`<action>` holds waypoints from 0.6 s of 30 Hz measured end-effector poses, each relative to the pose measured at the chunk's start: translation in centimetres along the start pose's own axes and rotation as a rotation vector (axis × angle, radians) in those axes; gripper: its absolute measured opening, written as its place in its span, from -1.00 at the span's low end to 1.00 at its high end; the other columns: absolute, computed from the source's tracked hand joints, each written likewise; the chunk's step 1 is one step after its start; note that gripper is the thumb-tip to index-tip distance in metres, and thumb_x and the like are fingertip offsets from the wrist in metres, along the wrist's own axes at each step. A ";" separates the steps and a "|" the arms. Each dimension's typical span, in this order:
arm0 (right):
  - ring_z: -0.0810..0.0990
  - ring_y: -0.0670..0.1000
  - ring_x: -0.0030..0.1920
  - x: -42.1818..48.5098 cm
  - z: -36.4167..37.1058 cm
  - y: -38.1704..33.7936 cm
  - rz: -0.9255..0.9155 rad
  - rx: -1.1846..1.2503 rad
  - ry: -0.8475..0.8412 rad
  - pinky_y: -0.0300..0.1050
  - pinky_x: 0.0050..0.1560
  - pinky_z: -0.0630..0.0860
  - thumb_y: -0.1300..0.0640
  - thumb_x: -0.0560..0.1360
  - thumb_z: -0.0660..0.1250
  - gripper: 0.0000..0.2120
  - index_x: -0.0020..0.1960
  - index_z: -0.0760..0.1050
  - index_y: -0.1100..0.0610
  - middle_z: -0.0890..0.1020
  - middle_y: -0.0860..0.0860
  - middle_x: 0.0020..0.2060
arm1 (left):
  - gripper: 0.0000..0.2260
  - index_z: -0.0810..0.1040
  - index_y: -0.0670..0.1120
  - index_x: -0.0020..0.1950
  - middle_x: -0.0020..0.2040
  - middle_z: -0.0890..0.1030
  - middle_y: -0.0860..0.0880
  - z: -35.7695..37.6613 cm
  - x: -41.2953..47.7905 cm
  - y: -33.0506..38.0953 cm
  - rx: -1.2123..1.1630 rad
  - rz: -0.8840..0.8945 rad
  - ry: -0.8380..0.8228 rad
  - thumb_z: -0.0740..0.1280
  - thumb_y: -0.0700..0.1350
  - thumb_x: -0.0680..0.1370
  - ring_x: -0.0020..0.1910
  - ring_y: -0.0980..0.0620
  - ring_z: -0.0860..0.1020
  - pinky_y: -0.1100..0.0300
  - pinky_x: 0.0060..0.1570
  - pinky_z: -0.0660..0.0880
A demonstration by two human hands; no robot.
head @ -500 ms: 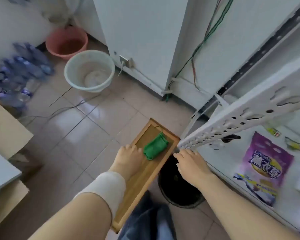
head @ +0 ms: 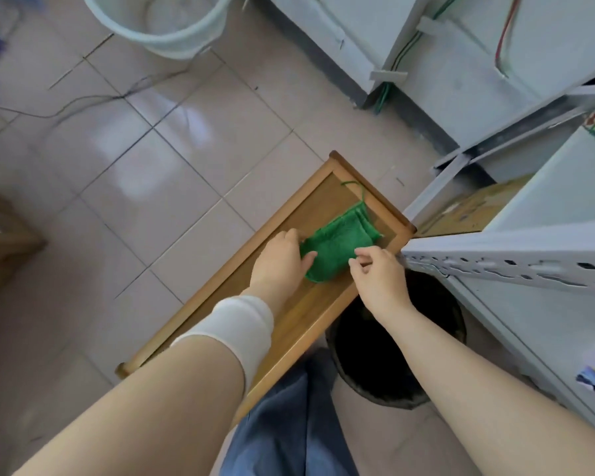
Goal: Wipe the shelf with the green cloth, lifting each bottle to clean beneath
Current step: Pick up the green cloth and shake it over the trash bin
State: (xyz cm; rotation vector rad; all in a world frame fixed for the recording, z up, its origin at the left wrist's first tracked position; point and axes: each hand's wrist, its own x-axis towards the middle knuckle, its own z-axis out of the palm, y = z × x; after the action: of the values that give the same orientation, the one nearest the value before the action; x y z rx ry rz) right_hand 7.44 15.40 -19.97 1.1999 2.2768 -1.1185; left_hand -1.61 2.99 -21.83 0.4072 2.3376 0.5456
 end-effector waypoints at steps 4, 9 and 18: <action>0.54 0.02 0.06 0.6 0.1 0.4 0.200 0.219 -0.060 -0.09 0.15 0.45 0.01 0.53 0.19 -0.74 0.14 0.48 0.10 0.57 0.04 0.07 | -0.74 0.49 -0.12 0.16 0.05 0.51 -0.06 0.9 -0.5 -0.2 0.018 0.111 0.056 0.32 -0.10 0.49 0.07 -0.04 0.45 0.17 0.05 0.40; 0.58 0.05 0.00 1.0 -0.4 -0.3 0.509 0.678 -0.134 -0.06 -0.03 0.56 -0.21 0.50 0.14 -0.49 0.21 0.44 0.18 0.57 0.06 0.02 | -0.85 0.55 -0.16 0.01 -0.02 0.50 -0.10 1.0 -2.9 1.1 -0.019 0.395 0.121 0.34 -0.24 0.45 -0.03 -0.06 0.48 0.10 -0.04 0.48; 0.46 0.09 0.11 1.1 -0.2 1.9 0.727 0.694 -0.041 -0.08 0.05 0.41 -0.27 0.25 0.43 -0.18 0.31 0.32 0.21 0.47 0.00 0.01 | -0.83 0.61 -0.25 -0.04 0.01 0.63 -0.20 3.2 -6.8 2.1 0.070 0.864 -0.067 0.33 -0.37 0.40 -0.06 -0.15 0.62 0.05 -0.14 0.57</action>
State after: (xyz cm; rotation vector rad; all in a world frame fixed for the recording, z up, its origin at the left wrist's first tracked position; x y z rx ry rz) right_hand 8.37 16.77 -21.48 1.9894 1.2011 -1.6025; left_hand 5.74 2.82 -19.19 1.4645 2.0345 0.8166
